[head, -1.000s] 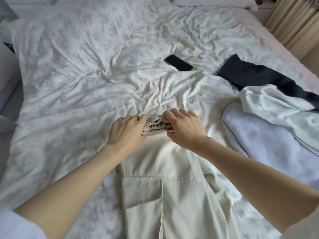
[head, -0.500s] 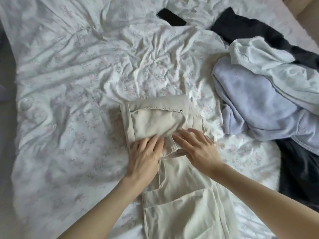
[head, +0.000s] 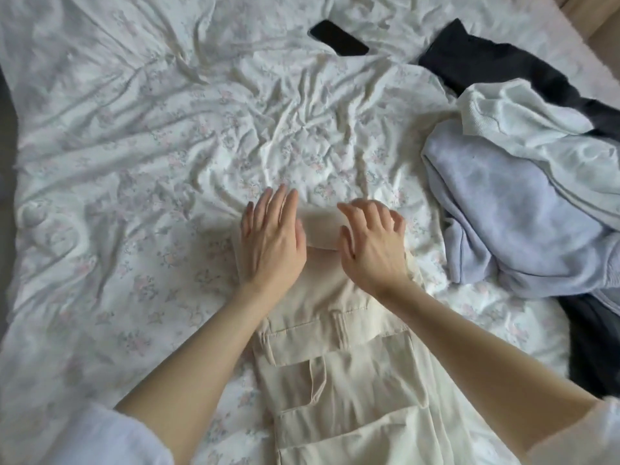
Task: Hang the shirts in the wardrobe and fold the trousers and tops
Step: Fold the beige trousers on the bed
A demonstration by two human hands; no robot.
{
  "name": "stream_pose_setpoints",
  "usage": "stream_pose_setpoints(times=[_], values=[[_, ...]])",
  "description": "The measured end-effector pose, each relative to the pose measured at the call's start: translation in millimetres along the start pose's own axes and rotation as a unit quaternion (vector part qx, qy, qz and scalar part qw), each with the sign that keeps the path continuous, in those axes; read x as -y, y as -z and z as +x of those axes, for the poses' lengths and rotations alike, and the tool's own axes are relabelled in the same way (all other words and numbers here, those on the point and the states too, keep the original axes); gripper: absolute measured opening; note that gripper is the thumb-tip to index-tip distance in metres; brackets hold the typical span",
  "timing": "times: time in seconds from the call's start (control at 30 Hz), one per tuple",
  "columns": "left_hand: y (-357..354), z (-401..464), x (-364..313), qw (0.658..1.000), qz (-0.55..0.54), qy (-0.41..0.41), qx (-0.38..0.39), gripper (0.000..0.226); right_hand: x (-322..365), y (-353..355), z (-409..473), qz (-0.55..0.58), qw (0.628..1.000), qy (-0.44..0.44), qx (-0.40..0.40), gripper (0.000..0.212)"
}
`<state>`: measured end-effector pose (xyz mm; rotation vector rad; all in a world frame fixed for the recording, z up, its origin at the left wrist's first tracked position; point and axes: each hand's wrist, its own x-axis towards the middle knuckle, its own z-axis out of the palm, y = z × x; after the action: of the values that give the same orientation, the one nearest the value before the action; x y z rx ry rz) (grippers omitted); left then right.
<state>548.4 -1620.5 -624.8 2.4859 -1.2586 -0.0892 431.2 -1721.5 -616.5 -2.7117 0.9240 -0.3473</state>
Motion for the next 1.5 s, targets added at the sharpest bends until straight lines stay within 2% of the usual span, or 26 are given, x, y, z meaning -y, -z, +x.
stream_pose_setpoints(times=[0.07,0.1,0.2,0.3,0.4,0.5,0.57,0.67,0.8,0.93,0.97,1.0,1.07,1.17,1.3,1.4,1.43,1.5], values=[[-18,10,4,0.993,0.052,0.047,0.094,0.059,0,-17,16,-0.020,0.994,-0.014,0.107,0.057],[-31,7,9,0.987,0.080,0.054,0.126,0.060,-4,-31,16,-0.041,0.988,-0.009,0.151,0.057],[-58,-19,22,0.978,0.142,0.033,0.151,0.058,-26,-64,-8,-0.094,0.975,0.015,0.201,0.050],[-71,-25,34,0.982,0.142,0.015,0.124,0.057,-41,-73,-21,-0.098,0.977,0.028,0.190,0.051],[-74,-20,35,0.980,0.150,0.021,0.131,0.057,-45,-71,-17,-0.081,0.981,0.026,0.175,0.052],[-66,-24,30,0.985,0.129,0.004,0.112,0.059,-38,-63,-28,-0.032,0.988,0.016,0.150,0.055],[-63,-42,27,0.989,0.113,-0.024,0.088,0.061,-34,-58,-51,-0.016,0.990,0.043,0.132,0.057],[-62,-84,19,0.990,0.093,-0.036,0.097,0.061,-33,-55,-82,-0.031,0.985,0.066,0.158,0.056],[-61,-101,8,0.992,0.072,-0.016,0.101,0.054,-27,-51,-77,-0.043,0.983,0.042,0.174,0.055],[-48,-67,18,0.999,0.023,-0.041,-0.022,0.044,-31,-36,-31,0.003,1.000,0.003,0.016,0.037],[-43,-49,22,0.998,0.031,-0.033,-0.036,0.046,-33,-32,-12,0.003,1.000,-0.003,0.018,0.040],[-37,-30,26,0.999,0.041,-0.017,-0.013,0.049,-37,-30,6,0.004,0.998,-0.006,0.058,0.046],[-27,11,38,0.990,0.057,0.031,0.125,0.056,-46,-33,38,0.006,0.977,0.013,0.211,0.057],[-21,49,56,0.940,0.054,0.063,0.332,0.071,-54,-33,74,-0.041,0.924,0.041,0.377,0.070],[-9,68,64,0.923,-0.036,0.069,0.377,0.088,-49,-24,105,-0.043,0.873,0.021,0.484,0.080],[-1,69,65,0.889,-0.044,0.068,0.450,0.077,-42,-12,110,-0.042,0.834,-0.005,0.550,0.069],[2,68,65,0.883,-0.048,0.059,0.463,0.068,-39,-7,109,-0.053,0.838,-0.002,0.543,0.062],[5,63,66,0.894,-0.070,0.057,0.440,0.047,-33,-1,105,-0.090,0.872,0.038,0.479,0.044]])
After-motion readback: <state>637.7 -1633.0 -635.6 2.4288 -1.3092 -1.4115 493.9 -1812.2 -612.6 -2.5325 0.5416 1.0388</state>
